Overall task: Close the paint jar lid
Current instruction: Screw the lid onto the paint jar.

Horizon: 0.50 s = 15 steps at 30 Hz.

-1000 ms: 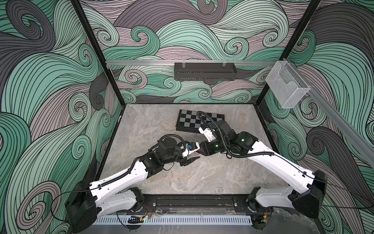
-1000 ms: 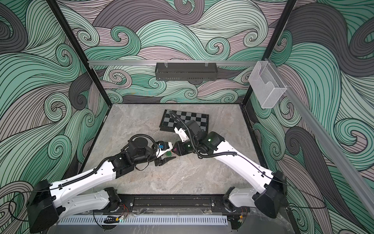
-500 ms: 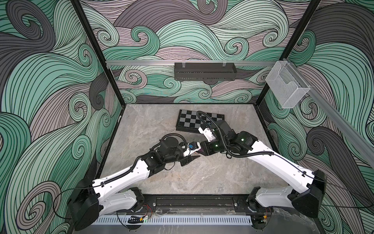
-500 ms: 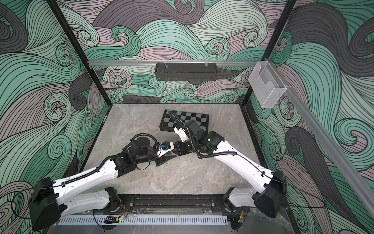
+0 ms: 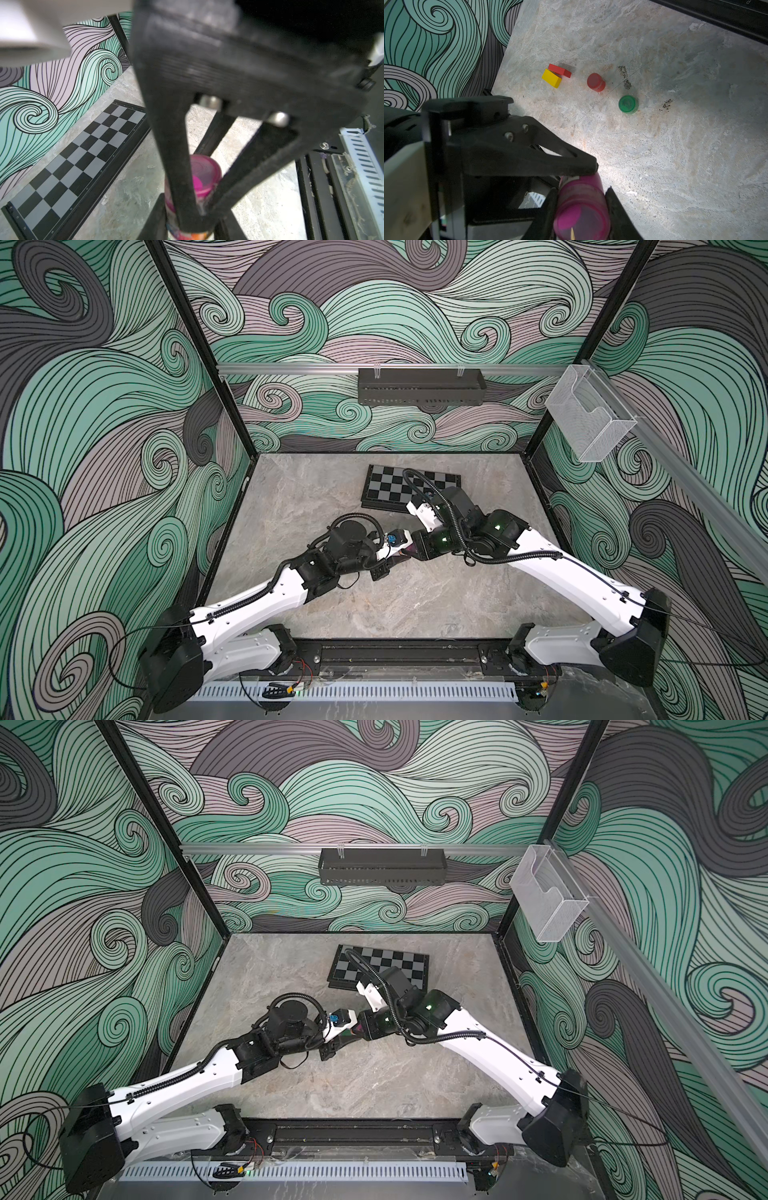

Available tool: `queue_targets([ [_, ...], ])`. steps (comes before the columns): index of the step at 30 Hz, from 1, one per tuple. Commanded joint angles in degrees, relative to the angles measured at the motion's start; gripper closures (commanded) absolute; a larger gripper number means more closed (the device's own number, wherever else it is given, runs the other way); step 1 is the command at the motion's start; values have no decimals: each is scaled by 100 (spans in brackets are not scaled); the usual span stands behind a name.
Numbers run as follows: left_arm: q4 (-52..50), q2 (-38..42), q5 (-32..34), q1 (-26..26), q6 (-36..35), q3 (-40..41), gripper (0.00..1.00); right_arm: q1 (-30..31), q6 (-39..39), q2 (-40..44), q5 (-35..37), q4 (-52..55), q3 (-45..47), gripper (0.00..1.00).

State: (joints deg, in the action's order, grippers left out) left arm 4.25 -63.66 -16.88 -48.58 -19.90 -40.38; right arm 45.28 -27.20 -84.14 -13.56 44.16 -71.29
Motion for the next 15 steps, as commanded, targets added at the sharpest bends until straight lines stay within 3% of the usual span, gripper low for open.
queue_targets([
  [1, 128, -6, -87, -44, -5, -207, 82, 25, -15, -120, 37, -137, -131, 88],
  [4, 153, -5, -87, -46, 3, -188, 89, 25, 26, -81, 88, -136, -156, 73],
  [13, 969, 283, 244, -47, 378, 299, 90, -384, 553, 513, 83, -125, -116, 5],
  [15, 1054, 335, 298, -46, 378, 386, 90, -616, 565, 687, -48, -132, -62, 2],
])
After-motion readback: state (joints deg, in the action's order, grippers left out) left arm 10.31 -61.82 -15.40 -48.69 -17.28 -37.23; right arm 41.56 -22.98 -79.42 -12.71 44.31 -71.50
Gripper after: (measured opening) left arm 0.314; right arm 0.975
